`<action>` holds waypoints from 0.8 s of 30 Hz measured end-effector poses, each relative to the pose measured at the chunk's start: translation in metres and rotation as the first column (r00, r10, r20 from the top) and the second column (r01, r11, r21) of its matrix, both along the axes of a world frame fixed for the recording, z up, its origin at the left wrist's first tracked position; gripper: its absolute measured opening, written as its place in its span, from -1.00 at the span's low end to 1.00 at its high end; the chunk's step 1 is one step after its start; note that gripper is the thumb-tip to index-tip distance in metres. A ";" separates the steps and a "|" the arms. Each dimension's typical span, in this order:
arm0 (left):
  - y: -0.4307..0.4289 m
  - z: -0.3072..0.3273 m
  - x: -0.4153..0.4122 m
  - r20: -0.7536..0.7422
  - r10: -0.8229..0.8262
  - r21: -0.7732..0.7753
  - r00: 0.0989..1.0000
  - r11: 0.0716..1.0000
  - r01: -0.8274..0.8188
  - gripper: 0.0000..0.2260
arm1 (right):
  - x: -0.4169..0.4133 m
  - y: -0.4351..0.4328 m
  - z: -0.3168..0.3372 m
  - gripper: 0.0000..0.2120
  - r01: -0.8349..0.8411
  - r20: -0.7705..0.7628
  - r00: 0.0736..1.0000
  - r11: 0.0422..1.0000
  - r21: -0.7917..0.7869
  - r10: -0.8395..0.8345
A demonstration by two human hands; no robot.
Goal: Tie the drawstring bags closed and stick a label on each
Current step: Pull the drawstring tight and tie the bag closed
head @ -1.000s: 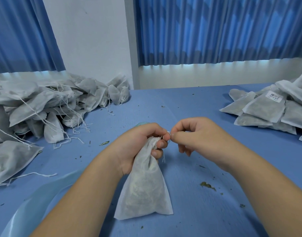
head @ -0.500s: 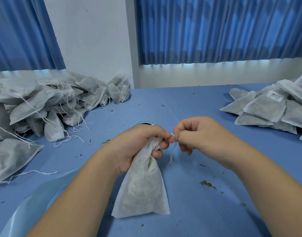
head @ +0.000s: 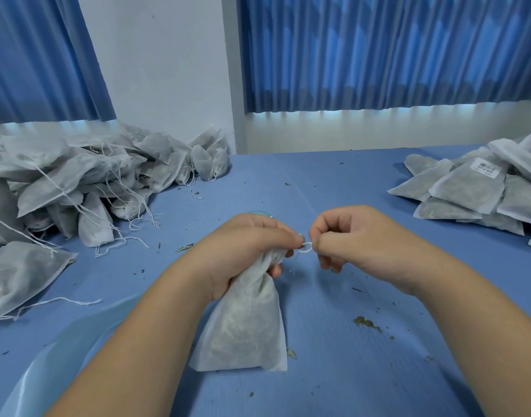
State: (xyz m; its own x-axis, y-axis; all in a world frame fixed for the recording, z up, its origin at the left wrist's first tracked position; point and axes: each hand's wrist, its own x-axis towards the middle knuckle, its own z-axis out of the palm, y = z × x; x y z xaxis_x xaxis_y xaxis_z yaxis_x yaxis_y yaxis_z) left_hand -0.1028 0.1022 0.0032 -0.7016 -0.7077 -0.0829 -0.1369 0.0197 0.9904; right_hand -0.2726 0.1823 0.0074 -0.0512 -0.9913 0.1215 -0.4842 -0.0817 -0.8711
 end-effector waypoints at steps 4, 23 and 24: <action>0.001 0.000 0.001 0.054 -0.008 -0.027 0.998 1.000 0.010 -0.88 | 0.001 0.001 0.001 -0.84 0.024 -0.021 1.000 1.000 0.002 -0.024; 0.001 -0.004 -0.002 0.024 0.073 -0.098 0.997 0.993 -0.070 -0.82 | 0.007 -0.004 -0.003 -0.90 0.105 0.087 0.992 0.988 -0.115 -0.095; 0.002 -0.004 -0.002 0.029 0.078 -0.102 0.997 0.992 -0.075 -0.83 | 0.007 -0.005 -0.004 -0.89 0.122 0.042 0.992 0.984 -0.128 -0.117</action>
